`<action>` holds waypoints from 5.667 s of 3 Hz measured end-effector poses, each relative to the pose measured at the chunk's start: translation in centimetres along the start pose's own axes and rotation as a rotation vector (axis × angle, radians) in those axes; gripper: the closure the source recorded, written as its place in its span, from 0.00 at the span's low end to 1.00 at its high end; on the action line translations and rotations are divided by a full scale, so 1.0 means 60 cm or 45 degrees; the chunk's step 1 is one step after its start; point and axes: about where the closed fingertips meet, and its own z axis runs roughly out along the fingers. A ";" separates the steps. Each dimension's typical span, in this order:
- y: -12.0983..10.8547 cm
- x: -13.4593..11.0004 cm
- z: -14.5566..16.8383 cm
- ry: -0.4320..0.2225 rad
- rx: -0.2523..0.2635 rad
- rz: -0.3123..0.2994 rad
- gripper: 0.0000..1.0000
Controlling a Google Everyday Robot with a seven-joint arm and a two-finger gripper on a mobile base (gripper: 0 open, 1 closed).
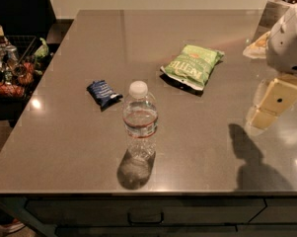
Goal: Move water bottle near green jalapeno chip bag
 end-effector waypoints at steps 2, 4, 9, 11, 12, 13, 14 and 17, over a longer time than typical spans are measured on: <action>0.040 -0.096 0.059 -0.436 -0.128 0.072 0.00; 0.092 -0.219 0.095 -0.812 -0.271 0.050 0.00; 0.061 -0.288 0.090 -0.928 -0.213 0.102 0.93; -0.093 -0.204 0.054 -0.935 0.021 0.316 1.00; -0.135 -0.184 0.079 -0.950 0.011 0.402 1.00; -0.167 -0.171 0.120 -0.942 -0.012 0.469 0.97; -0.176 -0.167 0.136 -0.941 -0.016 0.485 0.75; -0.190 -0.150 0.134 -0.898 0.089 0.472 0.05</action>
Offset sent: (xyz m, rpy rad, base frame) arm 0.0022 0.1039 -0.0280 0.5541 0.0287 0.0759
